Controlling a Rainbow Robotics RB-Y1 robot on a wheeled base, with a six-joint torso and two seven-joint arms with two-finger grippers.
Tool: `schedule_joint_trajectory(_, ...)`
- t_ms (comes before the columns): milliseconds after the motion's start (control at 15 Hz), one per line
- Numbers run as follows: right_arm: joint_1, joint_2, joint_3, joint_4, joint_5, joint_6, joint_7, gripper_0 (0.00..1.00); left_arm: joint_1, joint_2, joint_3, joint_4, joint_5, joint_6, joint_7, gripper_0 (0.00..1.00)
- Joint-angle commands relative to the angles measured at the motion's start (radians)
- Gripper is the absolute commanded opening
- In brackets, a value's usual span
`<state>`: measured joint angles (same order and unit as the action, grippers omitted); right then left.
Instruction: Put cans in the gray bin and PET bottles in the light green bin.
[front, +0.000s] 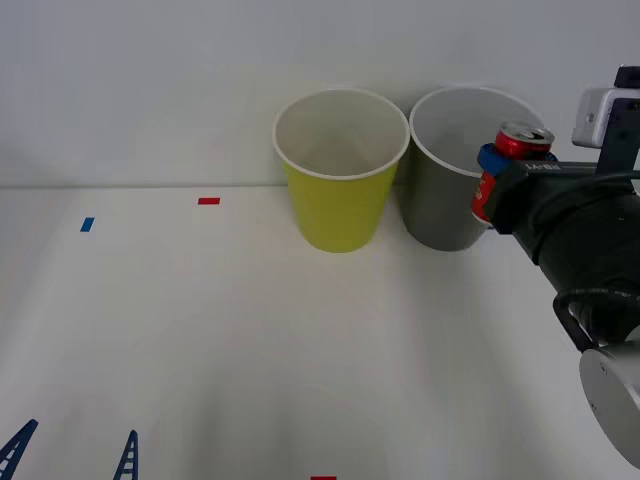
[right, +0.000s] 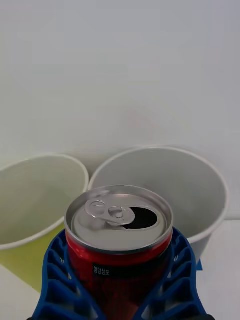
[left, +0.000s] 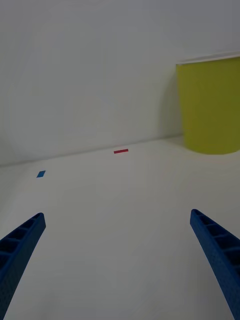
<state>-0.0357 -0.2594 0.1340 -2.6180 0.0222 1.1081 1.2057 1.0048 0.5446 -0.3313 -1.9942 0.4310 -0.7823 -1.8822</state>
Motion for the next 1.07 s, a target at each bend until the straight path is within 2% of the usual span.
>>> schedule_joint_trajectory(67, -0.104, 0.012, -0.068, 0.000, -0.104, -0.001, 0.012, 0.00, 0.000, 0.000, 0.000, 0.000, 0.000, 0.000, 0.000, 1.00)
schedule_joint_trajectory(200, -0.168, 0.023, -0.125, 0.000, -0.182, -0.001, 0.028, 0.00, 0.000, 0.000, 0.000, 0.000, 0.000, 0.000, 0.000, 1.00)
schedule_joint_trajectory(333, -0.210, 0.017, -0.159, 0.000, -0.208, -0.005, 0.048, 0.00, 0.000, 0.000, 0.000, 0.000, 0.000, 0.000, 0.000, 1.00)
schedule_joint_trajectory(467, -0.225, 0.012, -0.169, 0.009, -0.206, -0.060, 0.061, 0.00, 0.000, 0.000, 0.000, 0.000, 0.000, 0.000, 0.000, 1.00)
schedule_joint_trajectory(667, -0.242, 0.002, -0.172, 0.154, -0.191, -0.206, 0.080, 0.00, 0.000, 0.000, 0.000, 0.000, 0.000, 0.000, 0.000, 1.00)
schedule_joint_trajectory(1067, -0.302, -0.011, -0.174, 0.372, -0.123, -0.324, 0.106, 0.00, 0.000, 0.000, 0.000, 0.000, 0.000, 0.000, 0.000, 1.00)
